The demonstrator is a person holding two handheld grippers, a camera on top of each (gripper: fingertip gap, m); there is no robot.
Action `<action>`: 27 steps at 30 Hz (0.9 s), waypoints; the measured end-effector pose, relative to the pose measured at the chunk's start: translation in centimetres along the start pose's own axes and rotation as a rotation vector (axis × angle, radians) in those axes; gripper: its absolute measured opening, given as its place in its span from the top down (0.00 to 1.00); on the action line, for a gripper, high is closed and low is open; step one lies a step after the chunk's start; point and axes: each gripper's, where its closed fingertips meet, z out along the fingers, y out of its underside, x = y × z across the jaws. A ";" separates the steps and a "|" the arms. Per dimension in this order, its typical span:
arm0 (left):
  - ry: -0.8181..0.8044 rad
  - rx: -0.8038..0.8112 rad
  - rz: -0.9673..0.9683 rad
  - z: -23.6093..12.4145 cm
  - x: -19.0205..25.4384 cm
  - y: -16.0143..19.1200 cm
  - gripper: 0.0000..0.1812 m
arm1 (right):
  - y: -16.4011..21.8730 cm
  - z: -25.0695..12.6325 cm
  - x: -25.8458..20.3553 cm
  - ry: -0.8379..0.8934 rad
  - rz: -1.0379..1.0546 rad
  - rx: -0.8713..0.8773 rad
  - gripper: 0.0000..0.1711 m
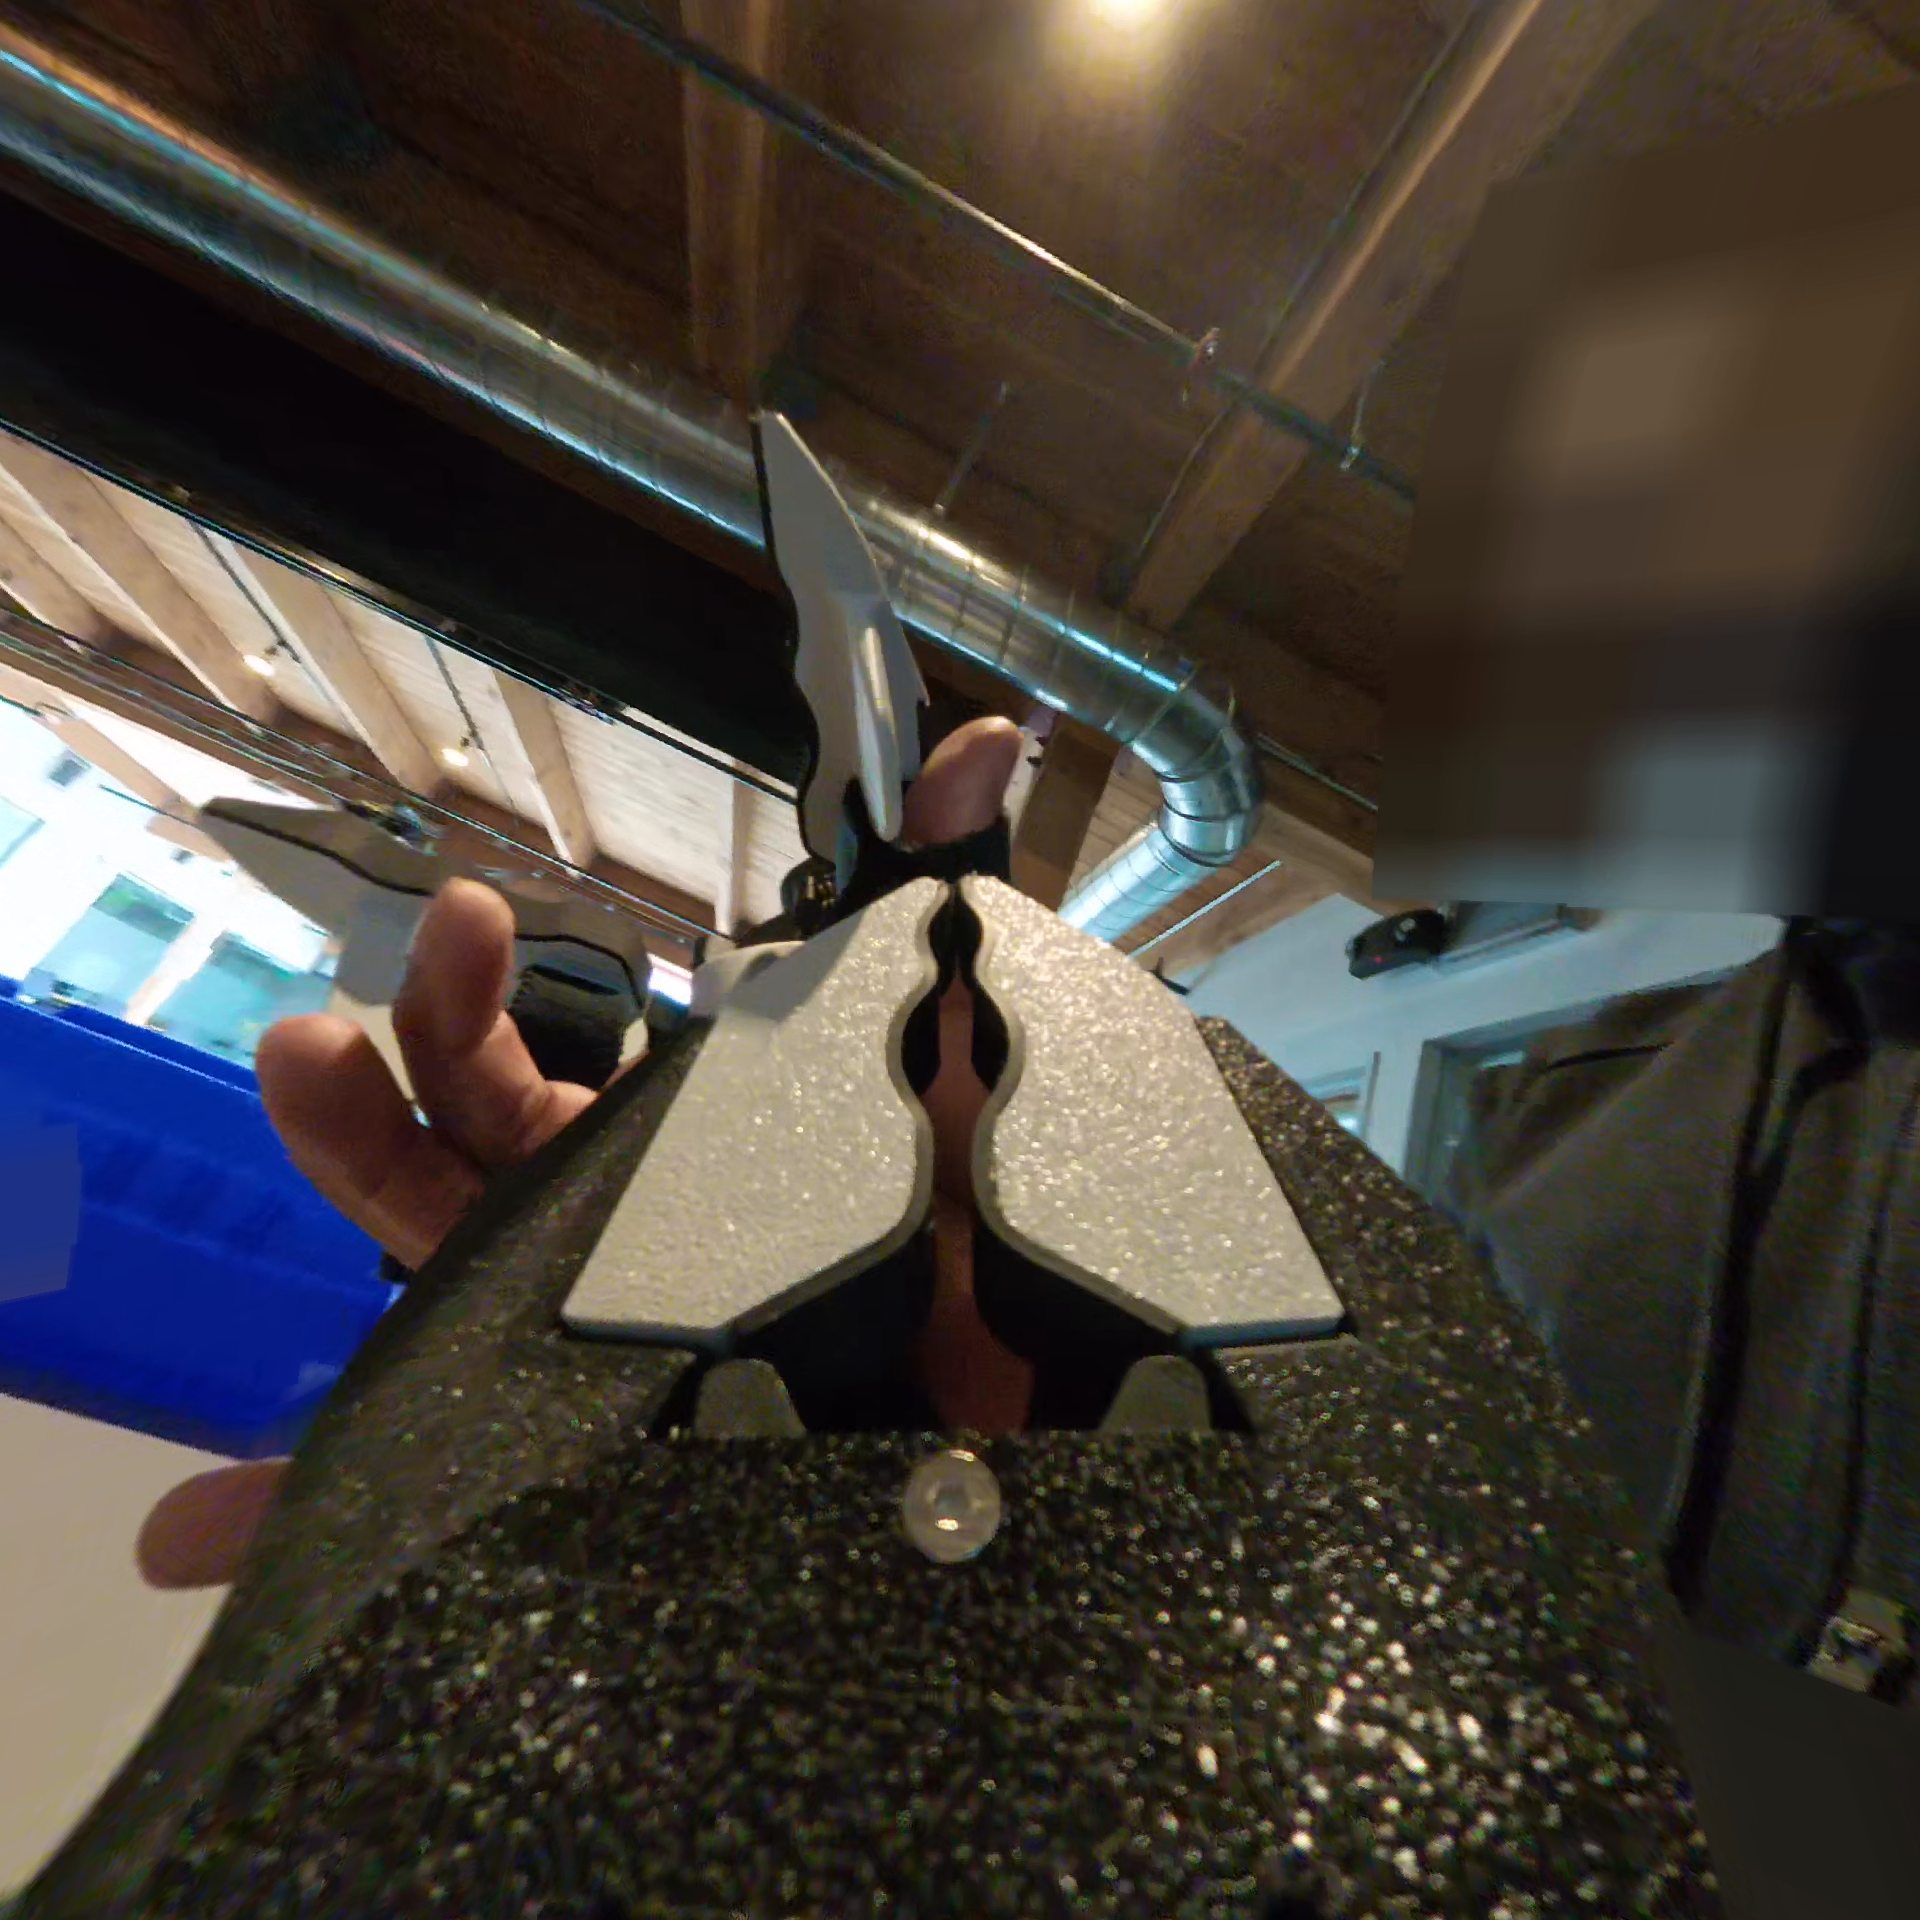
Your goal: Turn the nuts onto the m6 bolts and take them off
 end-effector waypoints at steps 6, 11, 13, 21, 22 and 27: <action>0.011 -0.118 0.043 0.5 0.8 1.4 0.98 | -1.2 -0.8 -0.8 -0.137 -0.038 0.046 0.36; -0.335 -0.016 0.293 -2.3 -3.3 -2.6 1.00 | -2.4 -1.4 3.8 0.089 -0.228 0.059 0.47; -0.533 -0.032 0.411 -4.3 -5.5 -4.6 0.95 | -2.8 -1.6 6.6 0.256 -0.368 -0.002 0.51; -1.059 -0.470 0.847 -8.9 -10.7 -8.1 0.82 | -0.6 -0.4 13.4 0.554 -0.655 -0.314 0.45; -1.091 -0.489 0.875 -9.2 -11.0 -8.6 0.81 | -0.6 -0.2 13.5 0.551 -0.661 -0.312 0.45; -1.232 -0.550 0.937 -11.1 -12.7 -10.1 0.74 | -0.4 0.3 14.4 0.524 -0.651 -0.319 0.47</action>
